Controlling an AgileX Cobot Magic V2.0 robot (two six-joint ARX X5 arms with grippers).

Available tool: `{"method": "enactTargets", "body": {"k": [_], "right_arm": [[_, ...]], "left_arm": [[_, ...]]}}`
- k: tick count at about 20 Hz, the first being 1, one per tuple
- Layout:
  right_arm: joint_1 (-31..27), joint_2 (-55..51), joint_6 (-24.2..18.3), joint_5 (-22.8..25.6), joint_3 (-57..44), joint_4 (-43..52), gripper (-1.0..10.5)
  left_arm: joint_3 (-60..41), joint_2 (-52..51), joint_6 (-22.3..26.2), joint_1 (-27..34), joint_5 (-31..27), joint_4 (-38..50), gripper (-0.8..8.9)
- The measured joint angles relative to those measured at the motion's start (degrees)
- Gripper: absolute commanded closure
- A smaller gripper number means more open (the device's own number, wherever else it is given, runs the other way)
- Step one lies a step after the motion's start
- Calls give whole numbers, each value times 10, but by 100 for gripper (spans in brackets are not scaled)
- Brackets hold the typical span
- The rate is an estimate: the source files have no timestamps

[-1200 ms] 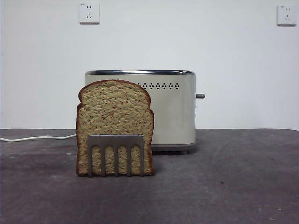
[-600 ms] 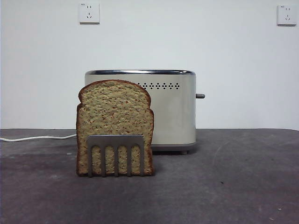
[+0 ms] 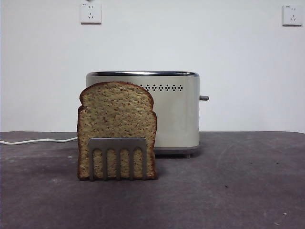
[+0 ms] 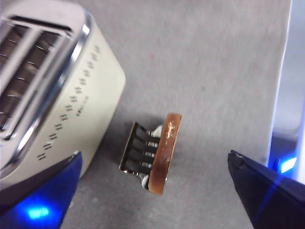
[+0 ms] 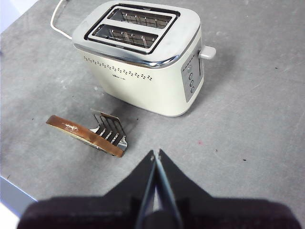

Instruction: Pick up a slice of bread from the rack,put the bread on the toaster,press the button

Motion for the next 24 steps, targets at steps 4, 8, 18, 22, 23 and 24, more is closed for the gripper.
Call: {"method": "enactTargets", "body": {"k": [4, 8, 18, 22, 23, 24], "right_arm": [[0, 0, 0, 0, 0, 0, 958], [0, 1, 0, 0, 0, 0, 958], [0, 1, 0, 0, 0, 0, 958], [0, 1, 0, 0, 0, 0, 958], [0, 1, 0, 0, 0, 0, 958], [0, 1, 0, 0, 0, 0, 958]], "left_arm": [[0, 84, 37, -33, -35, 0, 156], [0, 162, 47, -36, -36, 1, 157], [0, 203, 58, -39, -38, 1, 693], [0, 203, 58, -39, -39, 1, 793], [0, 203, 58, -39, -40, 1, 822], [0, 203, 58, -39, -40, 1, 822]]}}
